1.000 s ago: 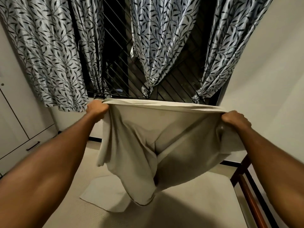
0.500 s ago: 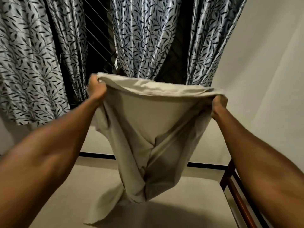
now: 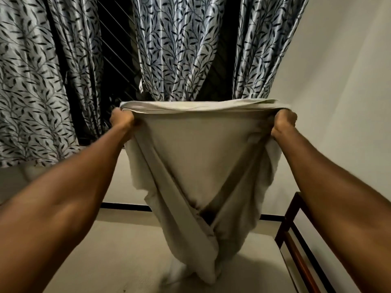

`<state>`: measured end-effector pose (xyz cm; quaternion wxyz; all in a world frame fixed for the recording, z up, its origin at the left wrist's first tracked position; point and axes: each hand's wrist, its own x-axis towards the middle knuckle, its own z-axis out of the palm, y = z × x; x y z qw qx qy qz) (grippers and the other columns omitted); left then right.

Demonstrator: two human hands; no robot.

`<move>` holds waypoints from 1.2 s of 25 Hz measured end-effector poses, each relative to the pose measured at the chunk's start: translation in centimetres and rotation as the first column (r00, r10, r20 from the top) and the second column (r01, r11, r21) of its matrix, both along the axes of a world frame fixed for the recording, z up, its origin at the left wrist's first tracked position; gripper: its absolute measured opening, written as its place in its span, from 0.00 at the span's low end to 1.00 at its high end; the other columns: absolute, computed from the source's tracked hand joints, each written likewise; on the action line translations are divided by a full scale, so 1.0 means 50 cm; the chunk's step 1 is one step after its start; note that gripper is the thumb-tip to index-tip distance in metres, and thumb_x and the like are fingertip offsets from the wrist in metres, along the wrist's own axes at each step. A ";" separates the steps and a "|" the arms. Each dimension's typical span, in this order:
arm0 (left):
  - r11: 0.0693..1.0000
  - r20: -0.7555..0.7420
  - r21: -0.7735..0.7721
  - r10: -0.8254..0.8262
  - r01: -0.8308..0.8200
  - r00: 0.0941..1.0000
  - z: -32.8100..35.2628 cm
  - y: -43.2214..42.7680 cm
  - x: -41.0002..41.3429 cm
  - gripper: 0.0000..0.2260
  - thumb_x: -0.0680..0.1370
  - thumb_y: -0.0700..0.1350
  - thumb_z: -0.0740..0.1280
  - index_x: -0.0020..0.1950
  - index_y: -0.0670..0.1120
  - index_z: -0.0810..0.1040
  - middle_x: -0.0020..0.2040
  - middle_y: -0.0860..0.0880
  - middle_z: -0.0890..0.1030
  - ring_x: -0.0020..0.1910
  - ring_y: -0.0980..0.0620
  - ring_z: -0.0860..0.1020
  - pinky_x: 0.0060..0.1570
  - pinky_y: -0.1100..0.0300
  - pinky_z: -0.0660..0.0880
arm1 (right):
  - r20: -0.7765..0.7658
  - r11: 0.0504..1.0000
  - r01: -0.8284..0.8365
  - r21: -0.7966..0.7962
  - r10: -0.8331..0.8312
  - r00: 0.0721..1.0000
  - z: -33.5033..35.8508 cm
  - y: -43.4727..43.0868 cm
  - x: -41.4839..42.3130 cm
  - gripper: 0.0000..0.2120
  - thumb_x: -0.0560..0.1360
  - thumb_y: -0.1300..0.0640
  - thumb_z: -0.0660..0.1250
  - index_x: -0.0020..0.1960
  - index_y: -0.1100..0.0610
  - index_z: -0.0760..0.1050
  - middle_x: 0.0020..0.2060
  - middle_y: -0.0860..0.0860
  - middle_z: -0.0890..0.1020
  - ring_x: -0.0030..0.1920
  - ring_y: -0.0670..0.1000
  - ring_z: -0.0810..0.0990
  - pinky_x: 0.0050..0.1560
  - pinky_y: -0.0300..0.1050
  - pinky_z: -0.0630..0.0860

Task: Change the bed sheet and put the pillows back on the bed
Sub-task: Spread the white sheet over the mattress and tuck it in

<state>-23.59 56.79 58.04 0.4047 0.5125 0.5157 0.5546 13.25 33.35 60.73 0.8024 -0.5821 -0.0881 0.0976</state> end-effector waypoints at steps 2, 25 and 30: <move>0.932 -0.081 0.352 0.118 -0.083 0.990 0.010 0.009 -0.002 0.12 0.79 0.43 0.56 0.58 0.47 0.76 0.59 0.42 0.80 0.61 0.39 0.78 0.59 0.50 0.74 | 0.306 0.971 0.229 0.064 -0.238 0.922 -0.014 -0.024 0.022 0.17 0.80 0.48 0.57 0.58 0.53 0.82 0.57 0.50 0.84 0.54 0.50 0.82 0.54 0.37 0.77; 0.969 -0.855 -0.084 -0.190 0.233 0.483 -0.193 0.009 -0.015 0.09 0.78 0.41 0.69 0.54 0.36 0.81 0.48 0.33 0.83 0.41 0.35 0.86 0.41 0.41 0.85 | -0.060 0.876 -0.443 -0.191 0.440 0.896 -0.165 -0.182 0.095 0.16 0.84 0.49 0.55 0.52 0.54 0.80 0.47 0.58 0.81 0.45 0.60 0.81 0.48 0.65 0.83; 0.807 -0.053 -0.483 -0.414 0.340 0.908 -0.203 0.004 -0.007 0.12 0.83 0.32 0.55 0.61 0.32 0.75 0.51 0.28 0.81 0.26 0.35 0.83 0.23 0.39 0.80 | 0.357 0.646 -0.111 -0.755 0.547 0.757 -0.192 -0.212 0.115 0.08 0.80 0.60 0.67 0.57 0.59 0.81 0.44 0.57 0.82 0.41 0.58 0.80 0.45 0.55 0.82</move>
